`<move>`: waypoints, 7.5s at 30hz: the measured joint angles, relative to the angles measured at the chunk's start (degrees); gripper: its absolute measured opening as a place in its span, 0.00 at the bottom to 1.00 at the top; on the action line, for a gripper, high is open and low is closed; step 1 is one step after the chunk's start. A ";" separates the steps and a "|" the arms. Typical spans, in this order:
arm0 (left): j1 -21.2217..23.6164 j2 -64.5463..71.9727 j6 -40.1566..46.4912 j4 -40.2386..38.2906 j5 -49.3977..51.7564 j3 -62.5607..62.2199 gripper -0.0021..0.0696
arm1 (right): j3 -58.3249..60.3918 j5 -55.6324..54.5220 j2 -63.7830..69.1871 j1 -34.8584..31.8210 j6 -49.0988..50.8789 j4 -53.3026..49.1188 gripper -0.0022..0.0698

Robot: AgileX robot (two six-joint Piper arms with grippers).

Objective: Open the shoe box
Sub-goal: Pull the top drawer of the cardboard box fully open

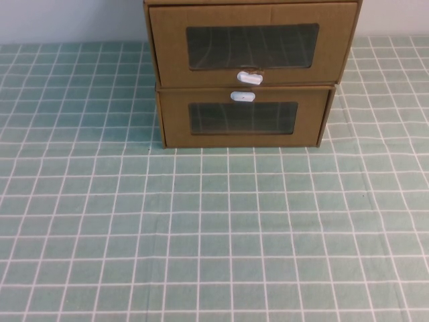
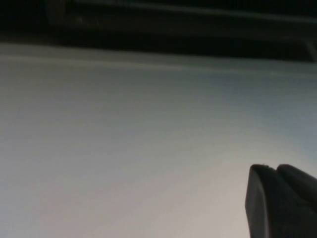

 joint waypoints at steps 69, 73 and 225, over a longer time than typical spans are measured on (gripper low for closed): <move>-9.02 111.80 31.43 -46.26 89.71 -91.61 0.02 | -11.52 45.31 80.75 38.86 21.29 -96.92 0.02; -9.02 111.80 31.65 -46.49 89.84 -91.68 0.02 | -17.81 49.07 87.19 38.86 24.09 -97.28 0.10; -7.38 65.23 16.00 -21.42 98.91 -76.99 0.02 | -29.18 84.26 37.47 67.31 -13.82 -40.66 0.02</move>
